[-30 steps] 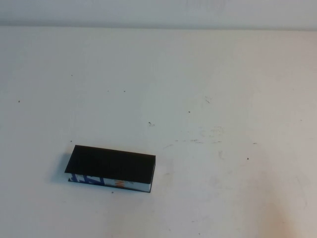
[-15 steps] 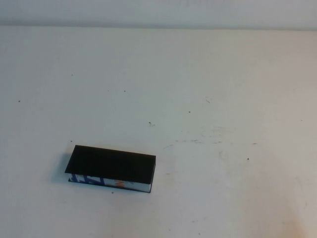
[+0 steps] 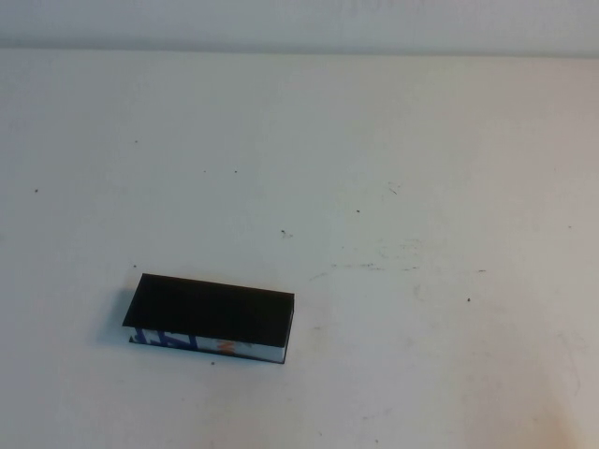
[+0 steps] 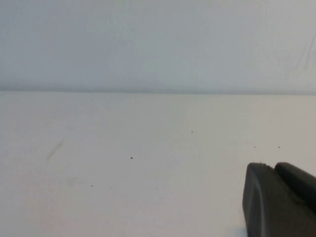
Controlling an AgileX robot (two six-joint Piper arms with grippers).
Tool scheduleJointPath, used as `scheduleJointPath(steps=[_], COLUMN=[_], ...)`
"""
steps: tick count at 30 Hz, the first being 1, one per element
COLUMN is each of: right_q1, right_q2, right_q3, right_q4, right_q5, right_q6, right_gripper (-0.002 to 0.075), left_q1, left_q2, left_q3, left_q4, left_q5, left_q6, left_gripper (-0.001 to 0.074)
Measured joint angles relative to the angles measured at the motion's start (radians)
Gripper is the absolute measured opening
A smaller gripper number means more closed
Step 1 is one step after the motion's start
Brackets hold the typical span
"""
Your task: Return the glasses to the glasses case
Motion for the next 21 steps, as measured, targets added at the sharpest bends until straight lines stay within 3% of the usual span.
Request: scheduleJointPath(steps=[14, 16, 21], right_q1=[0.0, 0.0, 0.0], right_q2=[0.0, 0.0, 0.0], right_q3=[0.0, 0.0, 0.0], right_q4=[0.0, 0.0, 0.0], right_q5=[0.0, 0.0, 0.002], right_q6=[-0.001, -0.001, -0.001], right_gripper=[-0.0011, -0.0011, -0.0011], left_q1=[0.0, 0.0, 0.009], left_q2=[0.0, 0.0, -0.007], left_q3=[0.0, 0.0, 0.0], left_q4=[0.029, 0.219, 0.927], left_q5=[-0.004, 0.003, 0.024], left_q6=[-0.023, -0.162, -0.833], left_gripper=[-0.0004, -0.0004, -0.0004])
